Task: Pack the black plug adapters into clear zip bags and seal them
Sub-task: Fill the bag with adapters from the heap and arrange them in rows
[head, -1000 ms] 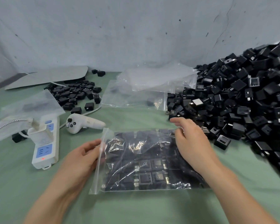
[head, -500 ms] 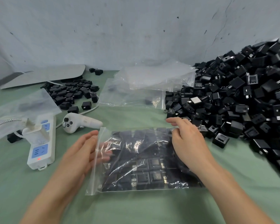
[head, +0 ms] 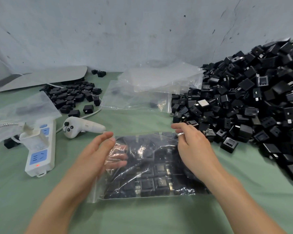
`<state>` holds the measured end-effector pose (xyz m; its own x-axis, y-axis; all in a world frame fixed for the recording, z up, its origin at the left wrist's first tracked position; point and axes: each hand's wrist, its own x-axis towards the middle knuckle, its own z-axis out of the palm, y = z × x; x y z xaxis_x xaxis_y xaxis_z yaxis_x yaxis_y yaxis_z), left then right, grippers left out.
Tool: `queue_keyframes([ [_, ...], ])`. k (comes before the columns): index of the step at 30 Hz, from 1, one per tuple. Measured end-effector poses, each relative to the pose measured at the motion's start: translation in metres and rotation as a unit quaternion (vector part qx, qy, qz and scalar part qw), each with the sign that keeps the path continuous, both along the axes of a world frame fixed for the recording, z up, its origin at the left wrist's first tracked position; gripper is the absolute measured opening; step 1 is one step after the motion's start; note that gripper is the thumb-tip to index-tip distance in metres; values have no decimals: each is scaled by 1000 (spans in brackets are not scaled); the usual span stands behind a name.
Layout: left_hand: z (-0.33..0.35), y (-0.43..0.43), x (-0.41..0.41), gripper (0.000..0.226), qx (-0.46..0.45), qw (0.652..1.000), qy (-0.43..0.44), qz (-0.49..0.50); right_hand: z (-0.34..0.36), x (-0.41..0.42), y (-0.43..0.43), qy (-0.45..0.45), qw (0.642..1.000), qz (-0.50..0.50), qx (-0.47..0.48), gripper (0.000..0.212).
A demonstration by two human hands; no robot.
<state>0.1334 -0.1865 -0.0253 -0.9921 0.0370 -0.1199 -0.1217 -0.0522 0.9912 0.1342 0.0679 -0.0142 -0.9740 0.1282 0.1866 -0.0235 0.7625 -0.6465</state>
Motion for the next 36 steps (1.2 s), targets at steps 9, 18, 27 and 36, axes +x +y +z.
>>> queue_keyframes([
  [9,6,1,-2,38,85,996,-11,-15,2,1,4,-6,1000,-1,-10,43],
  [18,11,-5,1,33,82,996,-26,26,7,0,19,23,999,-46,-13,46],
  [27,9,-32,-5,14,116,976,-35,180,-5,-1,69,-46,968,-212,126,52],
  [36,10,-30,-7,14,119,974,-36,190,-11,4,71,-76,969,-132,196,46],
])
